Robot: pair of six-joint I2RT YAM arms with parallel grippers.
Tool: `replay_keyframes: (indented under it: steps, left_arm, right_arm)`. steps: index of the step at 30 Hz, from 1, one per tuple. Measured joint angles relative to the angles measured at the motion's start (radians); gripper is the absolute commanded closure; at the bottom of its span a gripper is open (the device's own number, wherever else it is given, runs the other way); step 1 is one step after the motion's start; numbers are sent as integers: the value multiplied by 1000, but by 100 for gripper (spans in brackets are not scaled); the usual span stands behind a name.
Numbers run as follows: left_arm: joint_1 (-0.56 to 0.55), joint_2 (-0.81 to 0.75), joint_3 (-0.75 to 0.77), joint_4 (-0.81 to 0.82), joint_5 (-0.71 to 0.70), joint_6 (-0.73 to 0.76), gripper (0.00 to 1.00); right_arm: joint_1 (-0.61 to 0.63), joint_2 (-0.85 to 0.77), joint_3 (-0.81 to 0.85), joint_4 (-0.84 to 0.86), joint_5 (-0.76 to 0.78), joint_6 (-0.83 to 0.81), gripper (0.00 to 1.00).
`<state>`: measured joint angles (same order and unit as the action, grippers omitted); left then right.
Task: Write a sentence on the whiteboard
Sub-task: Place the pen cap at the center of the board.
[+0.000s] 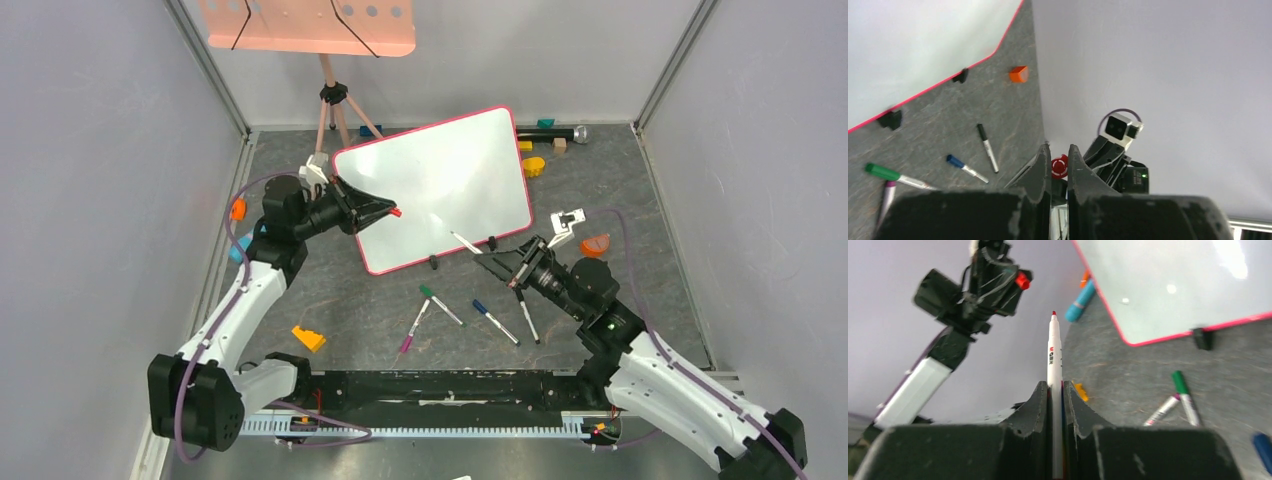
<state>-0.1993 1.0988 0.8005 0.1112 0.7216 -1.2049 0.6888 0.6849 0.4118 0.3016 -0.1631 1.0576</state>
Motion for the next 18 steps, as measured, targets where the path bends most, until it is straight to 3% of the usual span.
replay_keyframes:
  steps: [5,12,18]
  left_arm:
    - [-68,18,0,-121,-72,103,98]
    - [-330,111,-12,-194,-204,227,98]
    - [-492,272,-14,-216,-316,320,98]
  right_arm:
    - [-6,-72,45,-312,140,-68,100]
    - [-6,-85,235,-709,345,-176,100]
    - [-6,-38,445,-1008,505,-220,100]
